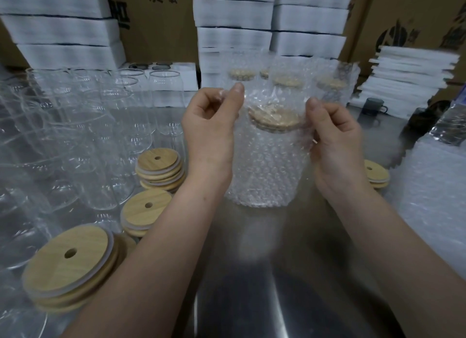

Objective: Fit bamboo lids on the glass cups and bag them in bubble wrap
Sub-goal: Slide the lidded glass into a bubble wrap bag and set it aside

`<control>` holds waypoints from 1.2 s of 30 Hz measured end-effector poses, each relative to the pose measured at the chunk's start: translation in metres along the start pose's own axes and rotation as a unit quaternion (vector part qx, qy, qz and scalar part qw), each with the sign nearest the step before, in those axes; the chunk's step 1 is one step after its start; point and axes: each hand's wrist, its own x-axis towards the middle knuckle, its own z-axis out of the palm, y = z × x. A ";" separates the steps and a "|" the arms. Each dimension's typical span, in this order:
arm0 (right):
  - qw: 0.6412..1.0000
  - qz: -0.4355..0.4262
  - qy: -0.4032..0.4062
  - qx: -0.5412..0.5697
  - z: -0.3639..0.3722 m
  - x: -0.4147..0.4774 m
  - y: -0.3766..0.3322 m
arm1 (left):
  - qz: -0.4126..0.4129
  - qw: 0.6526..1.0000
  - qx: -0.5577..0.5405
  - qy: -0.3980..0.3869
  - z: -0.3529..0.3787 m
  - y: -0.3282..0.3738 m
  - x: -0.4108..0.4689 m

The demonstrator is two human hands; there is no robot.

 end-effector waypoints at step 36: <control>0.993 0.037 0.050 -0.103 0.012 -0.005 0.006 | -0.092 0.995 -0.041 0.025 -0.003 -0.013 -0.003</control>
